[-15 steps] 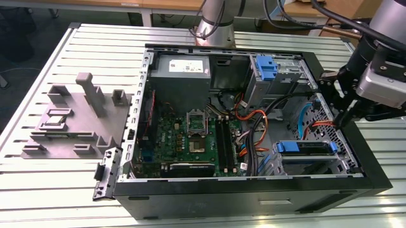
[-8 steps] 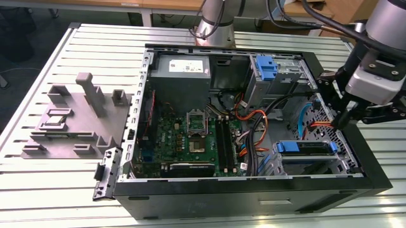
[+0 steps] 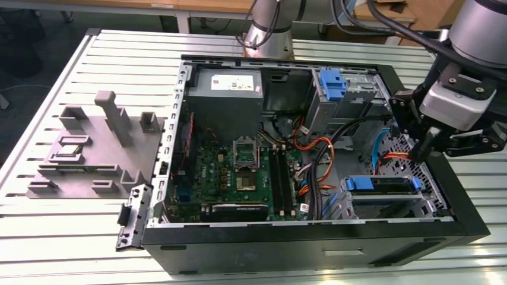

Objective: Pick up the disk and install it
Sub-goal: 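Insert the first disk wire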

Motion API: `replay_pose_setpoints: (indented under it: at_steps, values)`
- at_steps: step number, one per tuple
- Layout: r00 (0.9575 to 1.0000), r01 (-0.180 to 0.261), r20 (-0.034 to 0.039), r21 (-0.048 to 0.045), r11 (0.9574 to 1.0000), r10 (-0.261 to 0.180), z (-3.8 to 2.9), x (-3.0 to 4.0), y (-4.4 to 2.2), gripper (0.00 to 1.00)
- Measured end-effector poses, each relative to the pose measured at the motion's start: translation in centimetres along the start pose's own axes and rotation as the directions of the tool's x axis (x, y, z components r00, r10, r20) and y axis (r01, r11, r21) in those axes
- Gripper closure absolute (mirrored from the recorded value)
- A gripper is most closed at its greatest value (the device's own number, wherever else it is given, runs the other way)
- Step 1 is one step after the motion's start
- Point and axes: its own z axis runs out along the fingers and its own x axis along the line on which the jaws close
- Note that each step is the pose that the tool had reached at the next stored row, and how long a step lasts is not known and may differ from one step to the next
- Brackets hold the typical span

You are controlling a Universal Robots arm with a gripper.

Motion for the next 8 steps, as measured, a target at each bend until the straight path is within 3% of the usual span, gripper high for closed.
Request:
replay_pose_setpoints:
  at_steps: [4,8]
  values:
    - [0.9983,-0.059,-0.0044,-0.0110,0.9982,0.059,0.03,0.00,0.00,0.83]
    - [0.9924,-0.123,-0.0110,-0.0209,0.9922,0.123,0.10,-0.01,0.01,0.83]
